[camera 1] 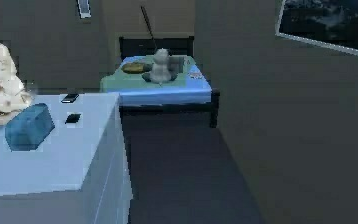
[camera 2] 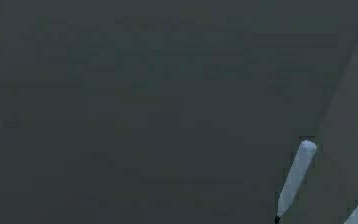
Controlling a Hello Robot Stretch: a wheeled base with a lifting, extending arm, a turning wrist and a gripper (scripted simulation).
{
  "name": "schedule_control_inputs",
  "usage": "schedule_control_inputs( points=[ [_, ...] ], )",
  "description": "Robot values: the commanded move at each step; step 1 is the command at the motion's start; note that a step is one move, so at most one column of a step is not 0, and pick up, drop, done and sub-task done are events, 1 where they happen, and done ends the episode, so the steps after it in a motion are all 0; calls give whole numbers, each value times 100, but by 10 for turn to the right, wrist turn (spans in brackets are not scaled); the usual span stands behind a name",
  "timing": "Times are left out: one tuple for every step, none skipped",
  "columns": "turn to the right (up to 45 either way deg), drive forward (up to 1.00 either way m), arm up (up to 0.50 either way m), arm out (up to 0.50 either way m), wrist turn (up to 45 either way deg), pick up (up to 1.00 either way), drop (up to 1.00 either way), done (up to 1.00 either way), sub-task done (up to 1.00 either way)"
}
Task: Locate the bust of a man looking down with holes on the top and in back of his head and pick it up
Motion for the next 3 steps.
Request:
schedule_control_inputs(
  points=[
    [0,50,0,0,0,0,0,0,0],
    [-450,0,0,0,0,0,0,0,0],
    [-450,0,0,0,0,0,0,0,0]
  ],
)
